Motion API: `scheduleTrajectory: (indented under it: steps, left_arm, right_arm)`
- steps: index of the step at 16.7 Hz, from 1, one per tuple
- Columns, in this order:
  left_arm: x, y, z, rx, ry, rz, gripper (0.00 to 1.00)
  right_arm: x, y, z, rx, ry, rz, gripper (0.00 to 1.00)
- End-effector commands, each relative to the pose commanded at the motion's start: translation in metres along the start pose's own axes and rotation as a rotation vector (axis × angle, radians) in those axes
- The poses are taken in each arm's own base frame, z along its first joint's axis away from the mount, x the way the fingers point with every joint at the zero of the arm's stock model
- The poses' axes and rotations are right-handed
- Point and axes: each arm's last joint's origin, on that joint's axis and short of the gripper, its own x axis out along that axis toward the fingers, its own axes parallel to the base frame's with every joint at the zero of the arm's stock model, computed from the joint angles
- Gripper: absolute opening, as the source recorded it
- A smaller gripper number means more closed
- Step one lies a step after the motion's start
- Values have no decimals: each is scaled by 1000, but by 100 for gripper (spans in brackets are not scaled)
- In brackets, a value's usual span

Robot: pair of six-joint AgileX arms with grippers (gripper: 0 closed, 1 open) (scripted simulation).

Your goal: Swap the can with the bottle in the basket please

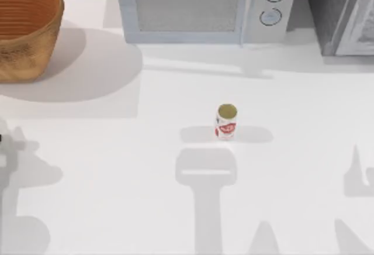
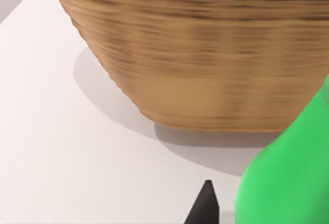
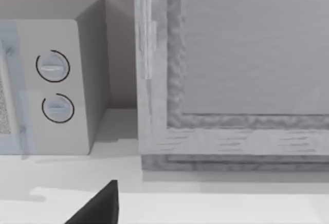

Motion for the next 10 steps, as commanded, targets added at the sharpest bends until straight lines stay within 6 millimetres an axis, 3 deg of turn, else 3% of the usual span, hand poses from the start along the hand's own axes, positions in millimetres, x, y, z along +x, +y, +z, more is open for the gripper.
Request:
scheduleTrajectory:
  steps: [7, 10]
  left_arm:
    - [0, 0, 0, 1, 0, 1, 0]
    - [1, 14, 15, 11, -39, 55, 0]
  right_arm:
    - [0, 0, 0, 0, 0, 0, 100]
    - [0, 0, 0, 0, 0, 0, 100]
